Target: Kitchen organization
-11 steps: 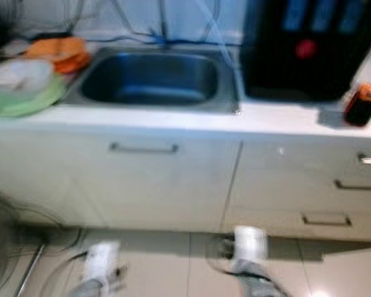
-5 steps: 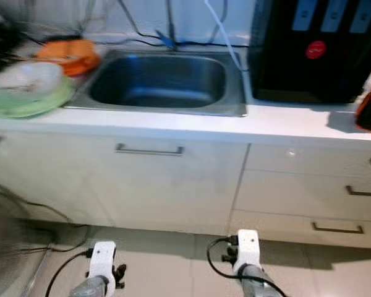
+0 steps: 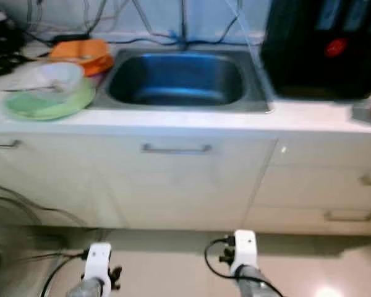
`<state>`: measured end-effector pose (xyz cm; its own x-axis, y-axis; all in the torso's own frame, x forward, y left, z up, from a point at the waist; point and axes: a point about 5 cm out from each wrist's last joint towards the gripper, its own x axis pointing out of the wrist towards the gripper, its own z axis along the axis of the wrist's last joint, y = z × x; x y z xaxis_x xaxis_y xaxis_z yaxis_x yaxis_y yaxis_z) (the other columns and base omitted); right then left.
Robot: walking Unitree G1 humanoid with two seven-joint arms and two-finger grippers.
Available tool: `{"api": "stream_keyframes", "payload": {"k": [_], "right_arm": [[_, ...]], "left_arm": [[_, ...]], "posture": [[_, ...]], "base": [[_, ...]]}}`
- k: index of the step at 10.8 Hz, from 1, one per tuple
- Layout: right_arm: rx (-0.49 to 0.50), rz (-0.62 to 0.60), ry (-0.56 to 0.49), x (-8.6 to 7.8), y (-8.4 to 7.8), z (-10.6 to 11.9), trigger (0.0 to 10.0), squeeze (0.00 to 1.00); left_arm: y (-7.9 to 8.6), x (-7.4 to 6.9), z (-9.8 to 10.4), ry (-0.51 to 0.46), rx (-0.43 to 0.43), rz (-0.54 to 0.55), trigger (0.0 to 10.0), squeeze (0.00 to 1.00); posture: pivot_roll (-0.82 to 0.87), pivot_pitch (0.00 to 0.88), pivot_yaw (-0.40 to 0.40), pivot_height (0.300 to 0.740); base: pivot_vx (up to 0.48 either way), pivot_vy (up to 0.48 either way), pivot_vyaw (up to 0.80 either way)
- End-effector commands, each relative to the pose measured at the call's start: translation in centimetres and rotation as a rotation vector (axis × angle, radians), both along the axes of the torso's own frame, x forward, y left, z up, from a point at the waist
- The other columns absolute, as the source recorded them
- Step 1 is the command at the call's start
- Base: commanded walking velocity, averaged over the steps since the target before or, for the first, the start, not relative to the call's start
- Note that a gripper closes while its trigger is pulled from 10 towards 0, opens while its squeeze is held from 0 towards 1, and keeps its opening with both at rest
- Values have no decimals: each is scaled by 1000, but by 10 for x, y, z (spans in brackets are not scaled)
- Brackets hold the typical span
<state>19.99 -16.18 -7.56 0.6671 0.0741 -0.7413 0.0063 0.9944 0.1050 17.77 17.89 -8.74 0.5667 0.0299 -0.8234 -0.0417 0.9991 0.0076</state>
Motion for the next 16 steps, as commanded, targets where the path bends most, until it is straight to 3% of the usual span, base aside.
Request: {"api": "stream_keyframes", "payload": {"k": [1, 4, 10, 13, 14, 16], "right_arm": [[-15, -6, 4, -1, -7, 0, 10000, 0], [-17, -9, 7, -2, -7, -1, 10000, 0], [-21, -5, -2, -1, -6, 0, 10000, 0], [-42, 19, -202, 30, -6, 23, 10000, 0], [-58, 44, -328, 48, -6, 40, 10000, 0], [-79, 54, -500, 68, -6, 64, 10000, 0]], "left_arm": [[-6, -2, -1, 7, -9, -6, 10000, 0], [-6, -2, -1, 7, -6, -9, 10000, 0], [-8, 0, 0, -13, 5, -40, 10000, 0], [-12, 37, 24, -251, 8, -19, 10000, 0], [-12, 56, 41, -395, 64, -75, 10000, 0], [-10, 76, 65, -579, 108, -91, 10000, 0]], "posture": [[62, 0, 44, 740], [60, 0, 45, 740], [66, 0, 52, 740], [67, 0, 55, 740], [64, 0, 56, 740], [71, 0, 55, 740]], "base": [[0, 480, 0], [0, 460, 0], [0, 0, 0], [0, 0, 0], [0, 0, 0], [0, 0, 0]]}}
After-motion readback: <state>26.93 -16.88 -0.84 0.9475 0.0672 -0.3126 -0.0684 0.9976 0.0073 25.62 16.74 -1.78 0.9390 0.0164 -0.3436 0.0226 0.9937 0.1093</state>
